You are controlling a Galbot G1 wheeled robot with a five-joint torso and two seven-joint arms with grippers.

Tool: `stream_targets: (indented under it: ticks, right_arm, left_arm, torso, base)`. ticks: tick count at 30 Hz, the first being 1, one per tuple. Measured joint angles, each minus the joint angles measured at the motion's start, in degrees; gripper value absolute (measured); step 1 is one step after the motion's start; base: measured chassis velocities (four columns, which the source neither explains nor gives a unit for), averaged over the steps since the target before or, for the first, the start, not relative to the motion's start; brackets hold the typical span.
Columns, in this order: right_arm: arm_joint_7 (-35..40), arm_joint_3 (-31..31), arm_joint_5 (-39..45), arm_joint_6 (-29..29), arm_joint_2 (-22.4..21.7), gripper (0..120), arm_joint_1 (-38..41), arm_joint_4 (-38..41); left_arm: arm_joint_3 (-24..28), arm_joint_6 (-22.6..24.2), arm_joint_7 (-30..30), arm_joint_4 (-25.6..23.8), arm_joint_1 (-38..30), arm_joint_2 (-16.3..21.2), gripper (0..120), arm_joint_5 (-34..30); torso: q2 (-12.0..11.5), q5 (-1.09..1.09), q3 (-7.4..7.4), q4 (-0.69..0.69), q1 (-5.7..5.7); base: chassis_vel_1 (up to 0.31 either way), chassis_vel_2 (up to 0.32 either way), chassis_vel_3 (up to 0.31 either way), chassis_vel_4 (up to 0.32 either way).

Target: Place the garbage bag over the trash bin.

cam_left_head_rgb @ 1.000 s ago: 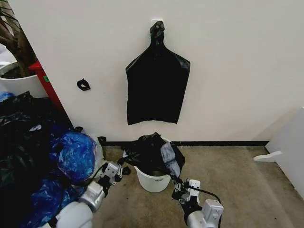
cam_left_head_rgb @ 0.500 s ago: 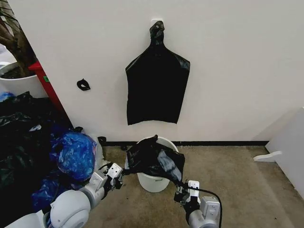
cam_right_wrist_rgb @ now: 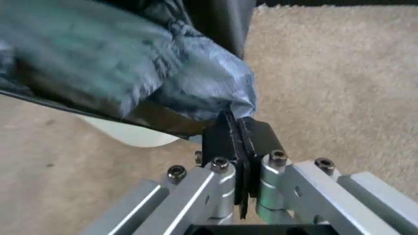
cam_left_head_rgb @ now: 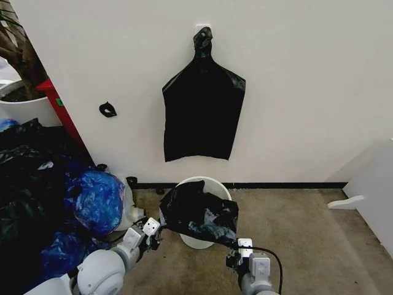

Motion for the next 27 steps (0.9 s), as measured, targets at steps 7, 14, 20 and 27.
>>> stream_targets:
  ticks: [7, 14, 20, 27]
  right_arm:
    - [-0.94, 0.47, -1.92, 0.37, 1.07, 0, 1.04, -3.39]
    - [-2.47, 1.15, -2.78, -0.33, 1.65, 3, 0.61, -5.57]
    - [-2.34, 1.59, -1.85, -4.21, 1.14, 25, -0.77, -2.79]
    - [0.31, 1.94, -1.05, -10.26, -1.32, 49, -4.27, 7.01]
  left_arm:
    - [1.21, -0.95, -0.26, 2.53, -1.19, -3.27, 0, 0.57]
    - [1.87, -2.42, -0.28, 5.13, -0.24, -6.44, 0, 2.70]
    - [0.50, -2.69, -1.10, 3.66, 1.90, -5.49, 18, 3.18]
    - [-4.27, 1.56, -5.44, -2.83, 6.93, -1.17, 42, 2.96]
  torso:
    - [-0.01, 0.00, 0.00, -0.01, 0.00]
    - [-0.01, 0.00, 0.00, 0.00, 0.00]
    - [-0.01, 0.00, 0.00, -0.01, 0.00]
    - [0.00, 0.00, 0.00, 0.00, 0.00]
  base:
    - [0.000, 0.000, 0.000, 0.000]
    - [0.000, 0.000, 0.000, 0.000]
    - [0.000, 0.000, 0.000, 0.000]
    - [0.000, 0.000, 0.000, 0.000]
